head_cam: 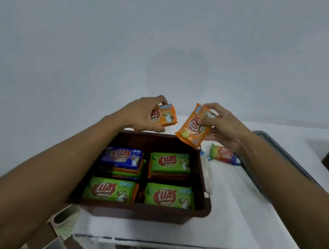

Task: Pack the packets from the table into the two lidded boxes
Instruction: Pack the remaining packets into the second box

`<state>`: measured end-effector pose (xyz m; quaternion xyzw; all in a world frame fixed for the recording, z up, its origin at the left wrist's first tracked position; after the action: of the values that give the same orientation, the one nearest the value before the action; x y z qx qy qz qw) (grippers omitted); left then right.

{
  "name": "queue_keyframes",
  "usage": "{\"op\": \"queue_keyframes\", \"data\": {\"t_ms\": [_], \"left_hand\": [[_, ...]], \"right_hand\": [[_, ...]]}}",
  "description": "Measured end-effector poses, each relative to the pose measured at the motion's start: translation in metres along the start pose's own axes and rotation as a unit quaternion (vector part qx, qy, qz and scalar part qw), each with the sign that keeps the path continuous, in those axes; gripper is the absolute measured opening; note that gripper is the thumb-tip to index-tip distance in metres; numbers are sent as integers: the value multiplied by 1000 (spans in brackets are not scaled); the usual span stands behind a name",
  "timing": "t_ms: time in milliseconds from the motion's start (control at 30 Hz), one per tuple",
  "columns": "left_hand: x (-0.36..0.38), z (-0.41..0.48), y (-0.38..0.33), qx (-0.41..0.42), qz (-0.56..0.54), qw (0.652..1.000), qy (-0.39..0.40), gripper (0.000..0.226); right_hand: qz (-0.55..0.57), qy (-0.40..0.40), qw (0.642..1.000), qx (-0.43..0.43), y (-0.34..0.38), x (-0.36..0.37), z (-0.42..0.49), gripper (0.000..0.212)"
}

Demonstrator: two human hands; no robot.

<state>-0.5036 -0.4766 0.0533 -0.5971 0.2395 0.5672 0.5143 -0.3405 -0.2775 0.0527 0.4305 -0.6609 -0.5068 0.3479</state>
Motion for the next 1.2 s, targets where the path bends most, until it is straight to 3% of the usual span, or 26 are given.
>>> {"op": "queue_keyframes", "data": {"t_ms": [133, 267, 300, 367, 433, 567, 633, 700, 833, 933, 1200], "left_hand": [[-1, -41, 8, 39, 55, 998, 13, 76], [8, -73, 14, 56, 76, 995, 31, 84], [12, -80, 15, 59, 75, 995, 30, 86], [17, -95, 19, 66, 77, 994, 30, 84], [22, -106, 23, 71, 108, 990, 52, 74], [26, -110, 26, 50, 188, 978, 73, 62], [28, -109, 26, 44, 180, 980, 71, 62], [29, -109, 26, 45, 165, 982, 78, 65], [30, -109, 26, 58, 167, 979, 98, 64], [30, -108, 27, 57, 163, 980, 103, 62], [31, -108, 28, 50, 144, 984, 95, 62]], "right_hand": [[-188, -76, 979, -31, -9, 28, -27, 35], [-238, -162, 953, -93, -29, 55, -37, 31], [-299, -187, 928, -121, -33, 61, -39, 27], [-461, -221, 840, -183, -41, 73, -42, 24], [-555, -255, 764, -208, -48, 80, -42, 23], [-644, -285, 695, -144, -64, 74, -38, 28], [-657, -259, 687, -173, -66, 75, -38, 23], [-669, -182, 685, -221, -66, 80, -40, 20], [-705, -11, 670, -232, -67, 86, -42, 40], [-706, -5, 672, -224, -68, 86, -39, 49], [-700, -50, 683, -203, -69, 85, -37, 47]]}}
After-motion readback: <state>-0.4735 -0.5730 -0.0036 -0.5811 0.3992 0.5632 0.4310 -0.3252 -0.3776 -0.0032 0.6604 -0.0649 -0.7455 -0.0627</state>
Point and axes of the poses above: each hand's wrist, its own z-axis towards the middle knuckle, its own x-axis out of the palm, y = z × x, the point moved 1 cm from there along z, towards the middle knuckle, and after that the axes turned 4 degrees about x, right-handed, at the moved point
